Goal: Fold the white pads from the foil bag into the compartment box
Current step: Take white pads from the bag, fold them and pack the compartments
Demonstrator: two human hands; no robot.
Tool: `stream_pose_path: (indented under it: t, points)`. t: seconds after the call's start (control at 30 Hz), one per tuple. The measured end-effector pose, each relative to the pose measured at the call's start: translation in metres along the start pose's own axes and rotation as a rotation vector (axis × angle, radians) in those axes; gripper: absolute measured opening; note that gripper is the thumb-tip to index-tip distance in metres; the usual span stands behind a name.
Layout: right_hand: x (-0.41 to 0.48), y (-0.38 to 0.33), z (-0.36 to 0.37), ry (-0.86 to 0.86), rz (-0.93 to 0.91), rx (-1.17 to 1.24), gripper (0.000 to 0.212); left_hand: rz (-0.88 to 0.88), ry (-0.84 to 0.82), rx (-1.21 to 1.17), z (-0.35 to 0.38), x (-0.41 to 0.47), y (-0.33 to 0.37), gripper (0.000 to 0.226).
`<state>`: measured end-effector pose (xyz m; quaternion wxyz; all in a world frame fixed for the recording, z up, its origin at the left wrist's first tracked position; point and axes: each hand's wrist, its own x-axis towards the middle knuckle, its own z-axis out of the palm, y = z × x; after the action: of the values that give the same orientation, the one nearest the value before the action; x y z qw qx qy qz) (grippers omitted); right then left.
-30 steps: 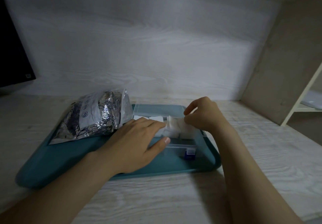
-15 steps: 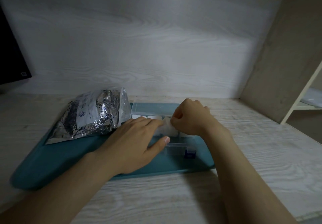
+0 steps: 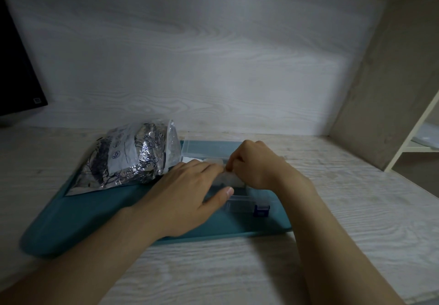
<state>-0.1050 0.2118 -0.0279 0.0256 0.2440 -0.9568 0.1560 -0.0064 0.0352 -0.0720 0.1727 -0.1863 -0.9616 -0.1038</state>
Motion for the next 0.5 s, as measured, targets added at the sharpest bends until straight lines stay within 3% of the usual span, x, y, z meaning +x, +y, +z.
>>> stream_pose_path:
  t: [0.17,0.3,0.4,0.5]
  points:
    - [0.0,-0.004,0.005,0.042,-0.072,-0.013,0.037,0.062,0.07,-0.045,0.003,0.0,-0.004,0.054]
    - [0.006,-0.002,0.01,0.253,-0.044,-0.027,0.035,0.134,0.357,-0.106,-0.007,0.004,-0.009,0.031]
    - [0.0,-0.009,0.004,0.357,-0.072,-0.01,0.034,-0.002,0.618,-0.006,-0.018,0.008,-0.023,0.025]
    - [-0.009,-0.024,0.004,0.394,-0.154,0.014,0.031,-0.307,0.652,0.098,-0.026,0.008,-0.043,0.056]
